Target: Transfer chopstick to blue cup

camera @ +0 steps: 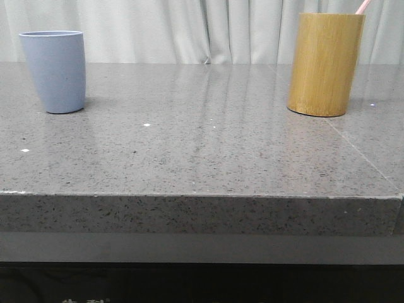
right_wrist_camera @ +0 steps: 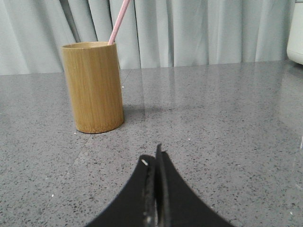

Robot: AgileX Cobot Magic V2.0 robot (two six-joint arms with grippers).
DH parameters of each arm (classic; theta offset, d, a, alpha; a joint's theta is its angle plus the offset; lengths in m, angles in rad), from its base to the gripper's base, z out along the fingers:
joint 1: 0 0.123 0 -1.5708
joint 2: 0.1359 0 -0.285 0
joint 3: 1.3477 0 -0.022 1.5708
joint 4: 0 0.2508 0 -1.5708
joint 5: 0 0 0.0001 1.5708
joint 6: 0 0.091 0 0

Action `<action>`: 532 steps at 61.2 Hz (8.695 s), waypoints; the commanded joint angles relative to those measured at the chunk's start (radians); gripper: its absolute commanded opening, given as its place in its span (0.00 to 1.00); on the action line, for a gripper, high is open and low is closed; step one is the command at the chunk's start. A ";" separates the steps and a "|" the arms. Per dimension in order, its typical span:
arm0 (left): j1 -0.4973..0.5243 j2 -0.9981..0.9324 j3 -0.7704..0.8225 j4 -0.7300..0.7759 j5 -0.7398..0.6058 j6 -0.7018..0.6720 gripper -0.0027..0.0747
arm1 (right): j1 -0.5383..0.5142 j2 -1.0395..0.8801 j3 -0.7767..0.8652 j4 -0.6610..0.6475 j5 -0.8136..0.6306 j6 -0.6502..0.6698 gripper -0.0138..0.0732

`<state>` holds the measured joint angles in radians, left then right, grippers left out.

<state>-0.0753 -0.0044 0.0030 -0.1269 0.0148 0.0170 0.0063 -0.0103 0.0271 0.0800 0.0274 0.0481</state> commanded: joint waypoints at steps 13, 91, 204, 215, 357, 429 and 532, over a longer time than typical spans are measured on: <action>-0.003 -0.021 0.013 -0.008 -0.075 -0.003 0.01 | -0.004 -0.022 -0.004 -0.012 -0.090 -0.004 0.02; -0.003 0.364 -0.649 -0.004 0.302 -0.003 0.01 | -0.004 0.289 -0.696 -0.145 0.343 -0.020 0.02; -0.014 1.441 -1.498 0.042 0.841 0.002 0.76 | -0.004 0.594 -0.746 -0.135 0.545 -0.019 0.69; -0.054 1.564 -1.600 0.049 0.898 0.002 0.76 | -0.004 0.594 -0.746 -0.135 0.545 -0.019 0.69; -0.493 2.015 -2.180 0.043 1.152 0.036 0.16 | -0.004 0.594 -0.746 -0.135 0.542 -0.019 0.69; -0.455 1.712 -2.209 0.048 1.139 0.055 0.54 | -0.004 0.666 -0.751 -0.080 0.438 -0.018 0.69; -0.452 0.979 -1.183 0.136 0.666 0.055 0.54 | 0.094 1.424 -1.118 0.408 -0.247 -0.007 0.21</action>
<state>-0.5284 0.9919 -1.1518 0.0076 0.7609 0.0725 0.0986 1.4481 -1.0539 0.4894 -0.1415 0.0442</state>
